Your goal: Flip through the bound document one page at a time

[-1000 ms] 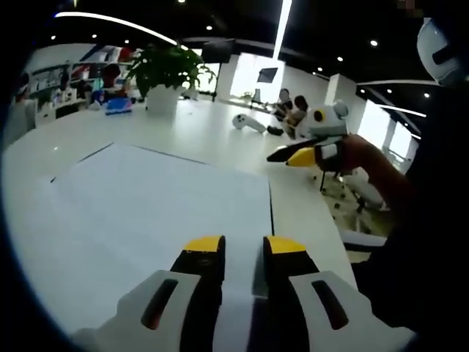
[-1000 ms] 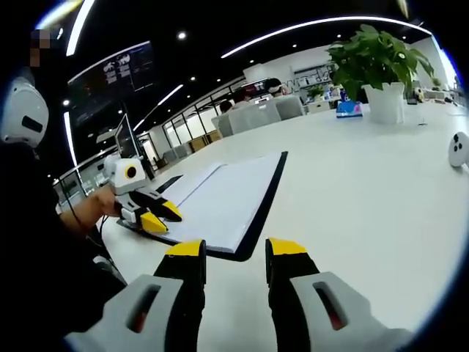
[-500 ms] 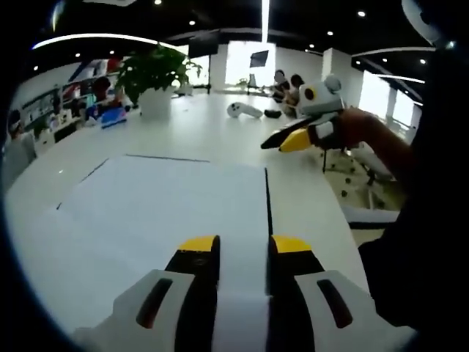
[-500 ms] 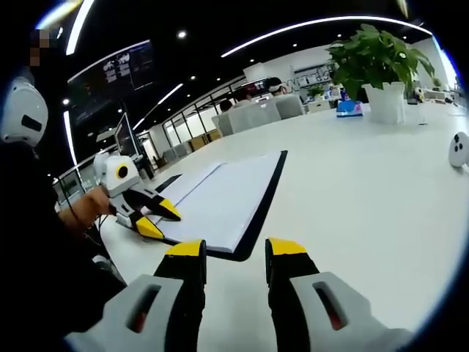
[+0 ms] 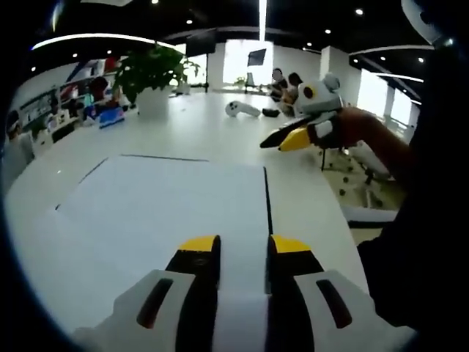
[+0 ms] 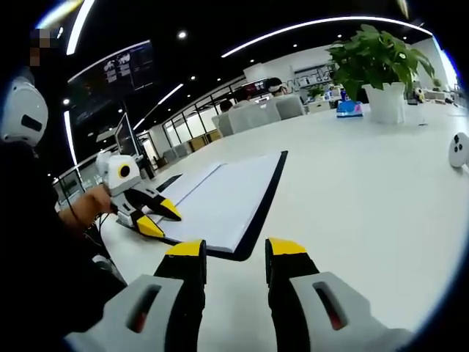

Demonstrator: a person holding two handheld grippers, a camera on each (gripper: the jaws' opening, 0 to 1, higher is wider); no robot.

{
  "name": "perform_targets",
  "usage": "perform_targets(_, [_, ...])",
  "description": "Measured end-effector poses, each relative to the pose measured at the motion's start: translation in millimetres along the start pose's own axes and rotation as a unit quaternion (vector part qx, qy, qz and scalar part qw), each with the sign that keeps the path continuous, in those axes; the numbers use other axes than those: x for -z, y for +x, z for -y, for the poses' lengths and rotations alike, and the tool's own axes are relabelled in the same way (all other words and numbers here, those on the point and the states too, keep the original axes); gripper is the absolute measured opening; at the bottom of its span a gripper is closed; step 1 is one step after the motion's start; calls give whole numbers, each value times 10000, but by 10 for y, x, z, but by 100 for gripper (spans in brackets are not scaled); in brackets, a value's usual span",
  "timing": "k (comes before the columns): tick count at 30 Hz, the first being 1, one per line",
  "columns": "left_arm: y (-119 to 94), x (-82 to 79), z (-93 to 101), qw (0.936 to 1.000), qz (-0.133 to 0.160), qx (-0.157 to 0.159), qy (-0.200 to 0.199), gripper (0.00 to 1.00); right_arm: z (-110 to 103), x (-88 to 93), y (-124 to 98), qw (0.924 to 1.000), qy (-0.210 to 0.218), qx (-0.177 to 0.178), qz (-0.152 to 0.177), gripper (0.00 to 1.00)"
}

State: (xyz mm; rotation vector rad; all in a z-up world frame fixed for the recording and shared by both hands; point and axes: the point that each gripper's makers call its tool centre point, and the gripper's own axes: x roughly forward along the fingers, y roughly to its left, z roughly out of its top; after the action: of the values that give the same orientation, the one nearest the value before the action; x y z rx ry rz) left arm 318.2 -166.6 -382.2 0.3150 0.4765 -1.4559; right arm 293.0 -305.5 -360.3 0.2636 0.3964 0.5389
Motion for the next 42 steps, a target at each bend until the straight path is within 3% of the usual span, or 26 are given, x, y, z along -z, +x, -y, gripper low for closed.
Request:
perform_targets(8, [-1,-12,2,9998,80,67,-179,28,-9,5,0,10000,7,4,0,32])
perform_targets(15, [14,7,26,9997,-111,-83,210,29,0,2,16,10000,1,6,-5,32])
perform_targets(42, [-10,-17,-24,9983,286,288,-421,28,0,5,7,10000,-9,-11,-13,32])
